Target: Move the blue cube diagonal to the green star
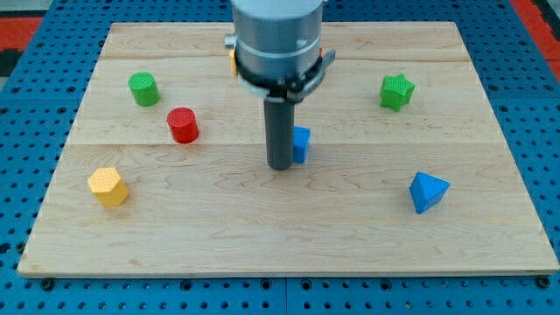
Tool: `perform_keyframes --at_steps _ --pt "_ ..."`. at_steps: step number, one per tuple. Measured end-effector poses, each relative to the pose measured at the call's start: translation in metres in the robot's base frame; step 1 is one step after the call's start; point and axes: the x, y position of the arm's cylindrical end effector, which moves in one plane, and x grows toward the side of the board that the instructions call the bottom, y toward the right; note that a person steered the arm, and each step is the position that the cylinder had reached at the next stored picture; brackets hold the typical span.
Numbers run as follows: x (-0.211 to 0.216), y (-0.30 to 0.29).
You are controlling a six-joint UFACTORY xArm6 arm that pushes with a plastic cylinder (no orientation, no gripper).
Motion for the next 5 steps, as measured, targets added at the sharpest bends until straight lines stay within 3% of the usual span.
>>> perform_keyframes --at_steps 1,2,4,5 --pt "-0.027 -0.013" --pt "-0.043 0.025" --pt "-0.029 0.098" --pt "-0.007 0.072"
